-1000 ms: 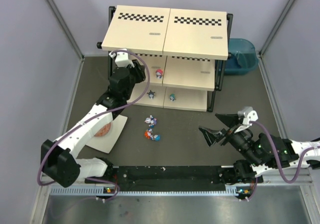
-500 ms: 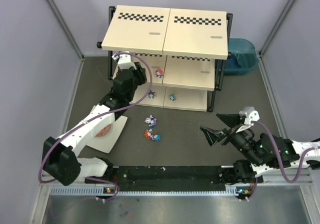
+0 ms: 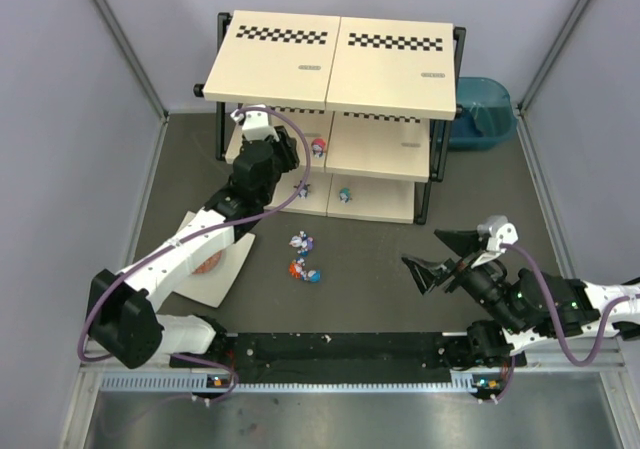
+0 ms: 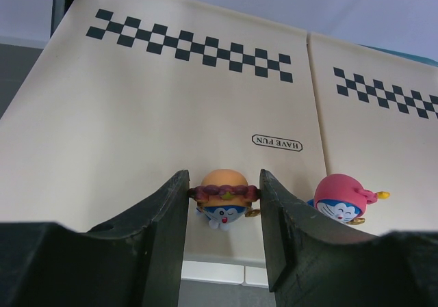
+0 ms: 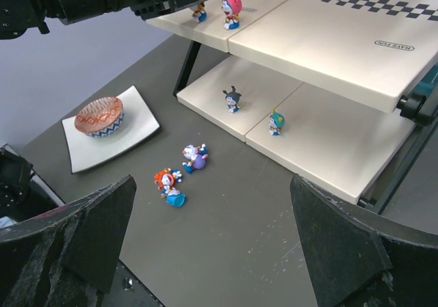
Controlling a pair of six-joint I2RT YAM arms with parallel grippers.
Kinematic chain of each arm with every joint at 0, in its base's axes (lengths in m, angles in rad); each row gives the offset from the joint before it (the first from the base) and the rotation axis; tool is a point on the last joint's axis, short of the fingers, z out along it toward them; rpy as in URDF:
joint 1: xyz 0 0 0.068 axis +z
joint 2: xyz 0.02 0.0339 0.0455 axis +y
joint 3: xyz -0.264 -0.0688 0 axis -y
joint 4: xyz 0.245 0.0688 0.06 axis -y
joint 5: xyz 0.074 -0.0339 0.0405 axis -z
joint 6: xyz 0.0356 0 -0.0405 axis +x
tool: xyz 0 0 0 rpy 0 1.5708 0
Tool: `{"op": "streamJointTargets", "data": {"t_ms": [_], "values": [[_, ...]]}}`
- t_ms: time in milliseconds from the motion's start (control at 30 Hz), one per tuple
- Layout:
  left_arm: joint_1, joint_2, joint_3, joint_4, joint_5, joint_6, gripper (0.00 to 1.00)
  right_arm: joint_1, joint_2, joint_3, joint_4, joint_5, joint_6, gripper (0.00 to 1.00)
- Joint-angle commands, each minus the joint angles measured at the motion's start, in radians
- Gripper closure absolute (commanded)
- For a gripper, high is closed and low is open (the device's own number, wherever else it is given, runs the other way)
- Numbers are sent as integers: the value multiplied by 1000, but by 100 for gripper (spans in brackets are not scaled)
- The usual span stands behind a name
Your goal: Place and organize the plastic toys onto the shelf
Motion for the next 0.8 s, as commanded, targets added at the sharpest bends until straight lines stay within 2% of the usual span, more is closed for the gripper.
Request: {"op": "streamJointTargets", "data": {"t_ms": [0,367,767], "values": [[-6,6,17,32,-21,-7,100,9,-8,15,-17,16,22,4],[-6,17,26,8,-14,-7,98,9,-10,12,-22,10,22,4],[-5,26,36,-11,-7,-7,78,10,-12,12,-25,-6,19,4]]}}
